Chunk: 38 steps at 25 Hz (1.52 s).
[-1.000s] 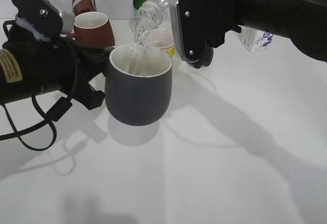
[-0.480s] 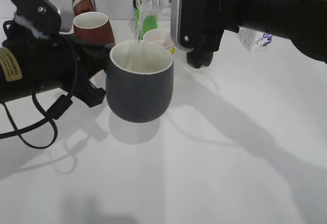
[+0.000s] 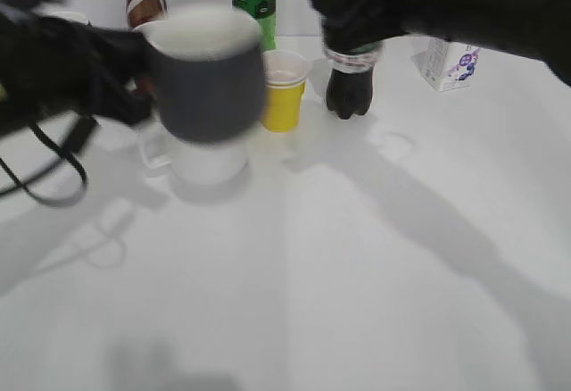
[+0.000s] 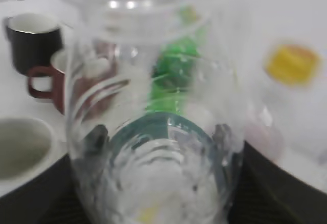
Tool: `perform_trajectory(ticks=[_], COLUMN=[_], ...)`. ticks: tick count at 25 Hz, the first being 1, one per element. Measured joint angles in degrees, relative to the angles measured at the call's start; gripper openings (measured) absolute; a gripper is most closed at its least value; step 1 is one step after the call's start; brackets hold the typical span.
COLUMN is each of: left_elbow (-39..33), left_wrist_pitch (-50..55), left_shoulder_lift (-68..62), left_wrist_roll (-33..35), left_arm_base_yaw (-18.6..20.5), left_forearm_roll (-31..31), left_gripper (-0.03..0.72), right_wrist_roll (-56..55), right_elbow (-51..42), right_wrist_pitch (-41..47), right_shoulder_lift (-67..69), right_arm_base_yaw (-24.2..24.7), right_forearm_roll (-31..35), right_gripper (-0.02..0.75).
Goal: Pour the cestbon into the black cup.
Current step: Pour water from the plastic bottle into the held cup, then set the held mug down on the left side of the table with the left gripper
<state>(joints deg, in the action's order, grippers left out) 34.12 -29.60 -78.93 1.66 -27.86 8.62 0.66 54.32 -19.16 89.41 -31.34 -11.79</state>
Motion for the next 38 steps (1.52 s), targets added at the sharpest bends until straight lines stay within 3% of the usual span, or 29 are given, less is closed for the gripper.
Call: perform_trajectory(ticks=[6,12,14,20,29,38], left_elbow=[0.0,-0.1,-0.1,-1.2,-8.5,-8.7], left_wrist_pitch=[-3.6,-7.7,-9.6,-15.9,-33.4,-36.0], left_shoulder_lift=[0.0,-2.9,-5.8,-14.4,-25.3,-29.3], left_wrist_roll=[0.0,0.2,0.4,1.3,1.4,1.5], left_arm_base_yaw=[12.7,23.3,24.8,25.4,25.4,25.4], left_forearm_roll=[-4.2,-4.3,-4.3,-4.2,-4.6,-4.9], left_gripper=[0.049,0.049,0.049,0.049,0.049,0.051], right_wrist_roll=[-9.7,-10.9,-10.9,-10.9,-10.9,-10.9], right_elbow=[-8.9,-13.8,-13.9,-13.9,-13.9,-13.9], right_wrist_pitch=[-4.5,-8.8,-9.9,-11.4,-14.1,-14.2], right_shoulder_lift=[-0.2,0.2,0.8,3.9,4.3,4.3], right_arm_base_yaw=[6.5,7.5,7.5,7.5,7.5,7.5], right_forearm_roll=[0.1,0.1,0.2,4.0,5.3,5.3], right_gripper=[0.454,0.454,0.454,0.454,0.454,0.454])
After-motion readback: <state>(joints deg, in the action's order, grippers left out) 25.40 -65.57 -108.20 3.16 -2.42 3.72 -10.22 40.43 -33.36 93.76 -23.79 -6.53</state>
